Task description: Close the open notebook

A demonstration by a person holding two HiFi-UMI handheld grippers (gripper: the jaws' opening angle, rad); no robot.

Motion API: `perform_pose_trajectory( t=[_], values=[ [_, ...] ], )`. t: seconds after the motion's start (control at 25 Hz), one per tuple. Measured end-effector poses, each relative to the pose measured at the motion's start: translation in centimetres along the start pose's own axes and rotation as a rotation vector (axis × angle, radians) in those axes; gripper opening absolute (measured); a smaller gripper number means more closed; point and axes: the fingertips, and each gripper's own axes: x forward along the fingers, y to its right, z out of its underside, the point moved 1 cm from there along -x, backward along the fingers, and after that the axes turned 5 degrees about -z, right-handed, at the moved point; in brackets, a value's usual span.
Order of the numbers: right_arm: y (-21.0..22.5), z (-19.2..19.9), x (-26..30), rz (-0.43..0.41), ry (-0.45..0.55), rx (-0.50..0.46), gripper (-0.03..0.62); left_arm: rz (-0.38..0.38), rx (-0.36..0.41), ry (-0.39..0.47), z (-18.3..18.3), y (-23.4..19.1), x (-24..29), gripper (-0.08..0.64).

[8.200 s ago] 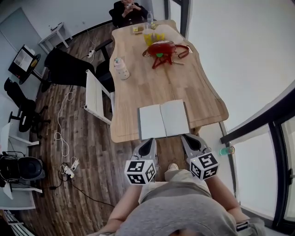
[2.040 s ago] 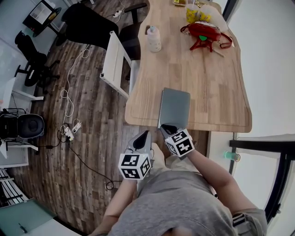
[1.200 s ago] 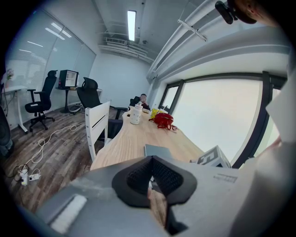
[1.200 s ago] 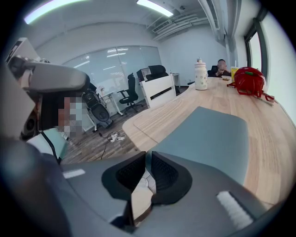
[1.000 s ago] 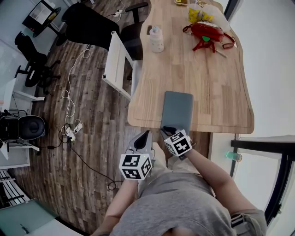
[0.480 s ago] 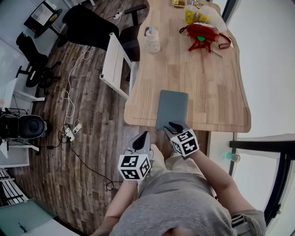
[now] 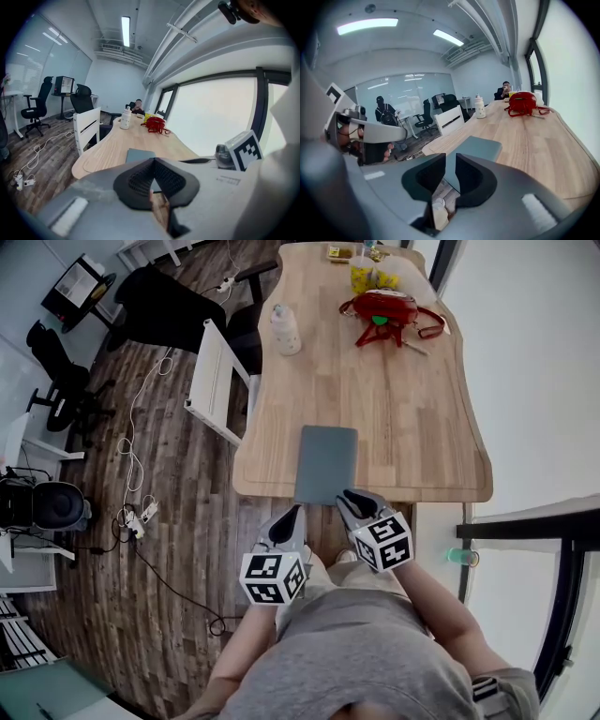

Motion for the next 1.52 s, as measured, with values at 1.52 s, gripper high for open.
perform_pose_trajectory(
  t=[1.52],
  values=[
    [3.2, -0.8, -12.5, 0.185, 0.236, 0.002, 0.000, 0.094, 0.083, 0.032, 1.0, 7.9, 0.3, 0.003]
  ],
)
